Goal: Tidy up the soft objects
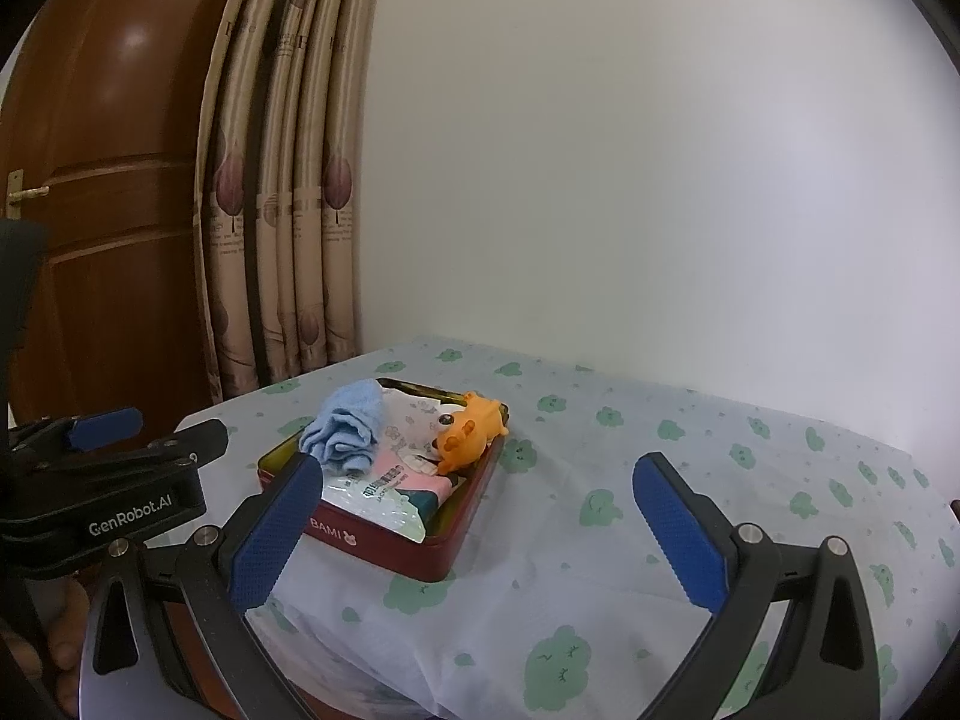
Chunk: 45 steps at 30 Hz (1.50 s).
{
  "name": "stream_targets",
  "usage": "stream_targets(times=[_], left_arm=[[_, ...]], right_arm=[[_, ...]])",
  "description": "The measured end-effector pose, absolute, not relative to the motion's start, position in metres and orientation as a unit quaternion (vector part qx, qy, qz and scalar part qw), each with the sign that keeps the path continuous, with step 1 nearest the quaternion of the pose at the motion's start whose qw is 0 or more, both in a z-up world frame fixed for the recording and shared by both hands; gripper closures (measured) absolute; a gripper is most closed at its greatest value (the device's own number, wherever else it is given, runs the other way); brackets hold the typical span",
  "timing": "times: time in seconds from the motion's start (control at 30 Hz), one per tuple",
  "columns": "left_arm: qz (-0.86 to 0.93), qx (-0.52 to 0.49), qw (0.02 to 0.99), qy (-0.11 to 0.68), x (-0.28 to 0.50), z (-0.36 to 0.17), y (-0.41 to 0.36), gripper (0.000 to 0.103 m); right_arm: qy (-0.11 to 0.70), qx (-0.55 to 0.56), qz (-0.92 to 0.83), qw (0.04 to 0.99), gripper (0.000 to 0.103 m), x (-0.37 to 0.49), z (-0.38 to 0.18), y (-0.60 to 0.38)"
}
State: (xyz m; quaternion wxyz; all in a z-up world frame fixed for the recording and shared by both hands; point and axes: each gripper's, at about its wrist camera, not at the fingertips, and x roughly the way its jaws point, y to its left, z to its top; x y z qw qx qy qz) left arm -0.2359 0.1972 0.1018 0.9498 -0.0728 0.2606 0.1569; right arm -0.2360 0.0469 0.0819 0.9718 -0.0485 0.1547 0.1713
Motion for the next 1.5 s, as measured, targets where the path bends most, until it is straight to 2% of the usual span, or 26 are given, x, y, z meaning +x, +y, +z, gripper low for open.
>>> stream_targets(times=[1.5], left_arm=[[0.162, -0.079, 0.944, 0.276, -0.2332, 0.0995, 0.1996, 0.027]], right_arm=[[0.167, -0.05, 0.174, 0.969, 0.0, -0.2391, 0.0764, 0.0465]])
